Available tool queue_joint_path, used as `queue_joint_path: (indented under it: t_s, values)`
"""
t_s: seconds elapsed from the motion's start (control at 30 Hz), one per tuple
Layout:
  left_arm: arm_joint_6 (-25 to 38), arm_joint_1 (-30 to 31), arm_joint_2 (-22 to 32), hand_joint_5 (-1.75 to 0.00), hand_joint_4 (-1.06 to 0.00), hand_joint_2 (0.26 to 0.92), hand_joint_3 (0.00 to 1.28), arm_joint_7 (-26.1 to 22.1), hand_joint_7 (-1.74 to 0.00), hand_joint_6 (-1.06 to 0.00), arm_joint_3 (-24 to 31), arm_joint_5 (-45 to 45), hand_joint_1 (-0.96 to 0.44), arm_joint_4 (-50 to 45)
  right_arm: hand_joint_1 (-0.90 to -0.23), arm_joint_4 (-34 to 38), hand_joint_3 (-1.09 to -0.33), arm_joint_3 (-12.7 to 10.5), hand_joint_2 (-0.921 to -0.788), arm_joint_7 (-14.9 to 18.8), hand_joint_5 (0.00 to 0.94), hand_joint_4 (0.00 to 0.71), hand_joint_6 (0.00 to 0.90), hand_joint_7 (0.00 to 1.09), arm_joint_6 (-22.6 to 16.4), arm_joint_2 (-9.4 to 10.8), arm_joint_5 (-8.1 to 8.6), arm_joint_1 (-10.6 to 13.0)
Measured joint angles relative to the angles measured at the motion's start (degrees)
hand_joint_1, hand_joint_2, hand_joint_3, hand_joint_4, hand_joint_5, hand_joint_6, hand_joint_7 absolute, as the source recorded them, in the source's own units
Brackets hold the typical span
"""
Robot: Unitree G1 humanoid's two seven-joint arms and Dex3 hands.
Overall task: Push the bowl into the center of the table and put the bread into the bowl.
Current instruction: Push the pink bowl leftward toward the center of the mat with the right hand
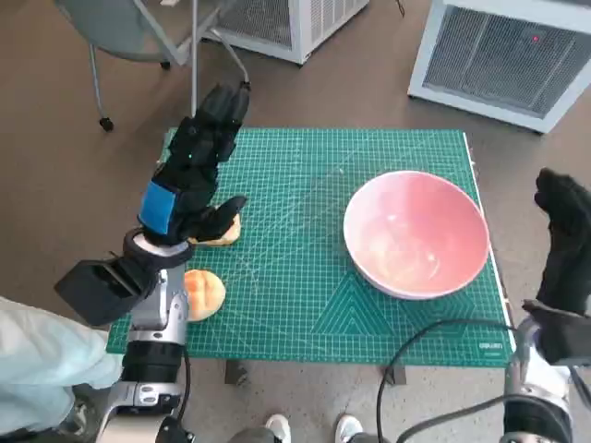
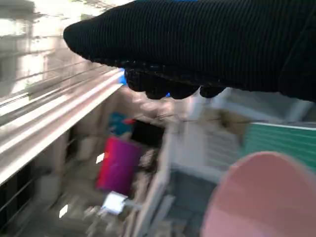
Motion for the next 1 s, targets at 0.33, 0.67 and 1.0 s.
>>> queue_joint_path:
  t_s: [0.33,0.67,1.0]
  values:
    - [0.0,0.0,0.4,0.00,-0.10,0.921,0.38,0.0,-0.10,-0.16,0.1,0.0,-0.66,0.0,-0.567,8.1,-0.856,-0.6,-0.921,3.9,0.001,0.004,0.009,0.31,0.0,2.7,4.80,-3.0]
    - [0.5,0.0,1.3,0.00,-0.10,0.921,0.38,-0.4,-0.10,-0.16,0.3,-0.3,-0.66,0.0,-0.545,13.3,-0.903,-0.1,-0.921,3.7,0.005,0.014,0.026,0.35,1.9,4.7,4.92,-6.9]
    - [1.3,0.4,1.9,0.00,-0.10,0.921,0.38,-0.8,-0.09,-0.16,0.4,-0.5,-0.65,-1.0,-0.558,15.7,-0.890,0.1,-0.921,3.7,0.003,0.022,0.001,0.40,4.7,7.3,5.02,-10.9]
